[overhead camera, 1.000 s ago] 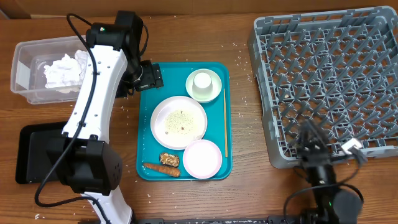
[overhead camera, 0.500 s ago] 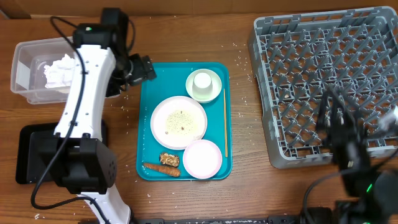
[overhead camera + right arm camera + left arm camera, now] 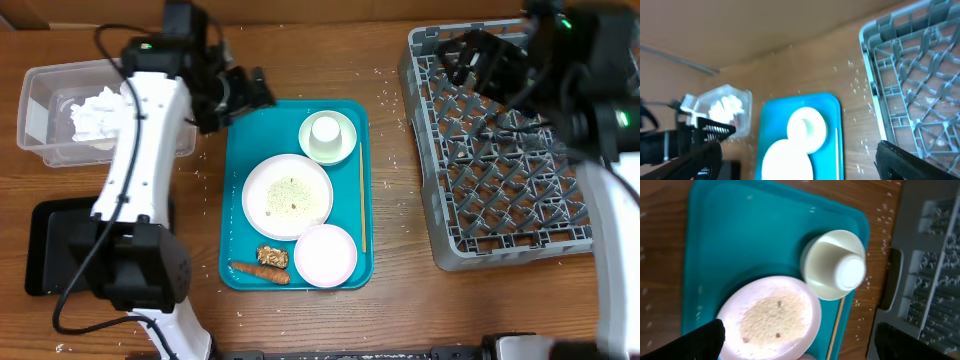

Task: Sort waste into correct bins and load items into the dishwasher
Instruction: 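Reach right gripper to the white cup and grasp it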

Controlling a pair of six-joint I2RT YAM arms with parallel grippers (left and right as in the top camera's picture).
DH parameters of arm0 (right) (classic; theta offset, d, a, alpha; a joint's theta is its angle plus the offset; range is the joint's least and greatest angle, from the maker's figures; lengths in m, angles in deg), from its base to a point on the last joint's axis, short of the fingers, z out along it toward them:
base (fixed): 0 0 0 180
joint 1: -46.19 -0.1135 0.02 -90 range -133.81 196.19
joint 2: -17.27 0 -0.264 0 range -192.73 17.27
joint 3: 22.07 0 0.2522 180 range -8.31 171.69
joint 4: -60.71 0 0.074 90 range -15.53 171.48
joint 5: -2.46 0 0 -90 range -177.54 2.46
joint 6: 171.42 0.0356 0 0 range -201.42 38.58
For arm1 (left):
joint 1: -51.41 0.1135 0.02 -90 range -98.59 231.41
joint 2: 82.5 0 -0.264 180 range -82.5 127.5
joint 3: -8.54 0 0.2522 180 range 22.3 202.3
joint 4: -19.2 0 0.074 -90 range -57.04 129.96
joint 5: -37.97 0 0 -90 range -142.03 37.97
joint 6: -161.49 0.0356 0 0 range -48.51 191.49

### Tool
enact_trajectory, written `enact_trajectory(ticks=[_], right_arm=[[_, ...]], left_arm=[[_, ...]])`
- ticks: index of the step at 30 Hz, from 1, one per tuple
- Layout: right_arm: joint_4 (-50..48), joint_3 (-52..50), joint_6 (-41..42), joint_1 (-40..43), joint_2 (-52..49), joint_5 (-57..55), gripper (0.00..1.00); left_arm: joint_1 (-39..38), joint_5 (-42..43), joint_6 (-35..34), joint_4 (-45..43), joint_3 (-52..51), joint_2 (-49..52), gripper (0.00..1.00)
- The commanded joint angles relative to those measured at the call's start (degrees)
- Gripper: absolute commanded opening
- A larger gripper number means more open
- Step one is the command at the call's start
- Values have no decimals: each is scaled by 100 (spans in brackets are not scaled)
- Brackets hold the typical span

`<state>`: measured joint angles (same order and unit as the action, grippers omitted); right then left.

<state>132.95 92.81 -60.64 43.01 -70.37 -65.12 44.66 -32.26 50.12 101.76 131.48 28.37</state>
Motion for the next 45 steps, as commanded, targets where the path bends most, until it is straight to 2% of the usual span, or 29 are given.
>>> enact_trajectory(ticks=[1, 7, 14, 18, 22, 25, 29, 35, 39, 45], right_arm=[[240, 361, -289, -35, -249, 59, 100], [476, 358, -282, 39, -326, 35, 100], [1121, 358, -304, 59, -326, -197, 100], [1434, 358, -304, 59, -326, -527, 100], [1517, 356, -278, 57, -326, -247, 100], [1397, 310, -267, 57, -326, 4, 100], [848, 234, 74, -17, -387, 264, 100], [61, 236, 68, -868, -970, 216, 100], [-352, 238, 249, -1722, -1561, -785, 100], [-472, 240, 525, -2586, -2291, -2610, 100]], left_arm=[[-728, -566, 212, -240, 107, 103, 97], [-1840, -2151, 188, -662, 107, 577, 98], [-2140, -2557, -92, -883, 107, 1226, 99], [-2070, -2640, -114, -1209, 109, 1257, 97], [-1954, -2745, -133, -1314, 184, 1207, 97], [-1683, -2931, -647, -894, 498, 1158, 97], [-957, -2791, -1429, -79, 1276, 1147, 99], [229, -2280, -1443, 667, 2312, 1147, 100], [785, -2050, -1443, 964, 2605, 1147, 100], [1266, -2037, -1416, 1528, 2594, 1147, 100]])
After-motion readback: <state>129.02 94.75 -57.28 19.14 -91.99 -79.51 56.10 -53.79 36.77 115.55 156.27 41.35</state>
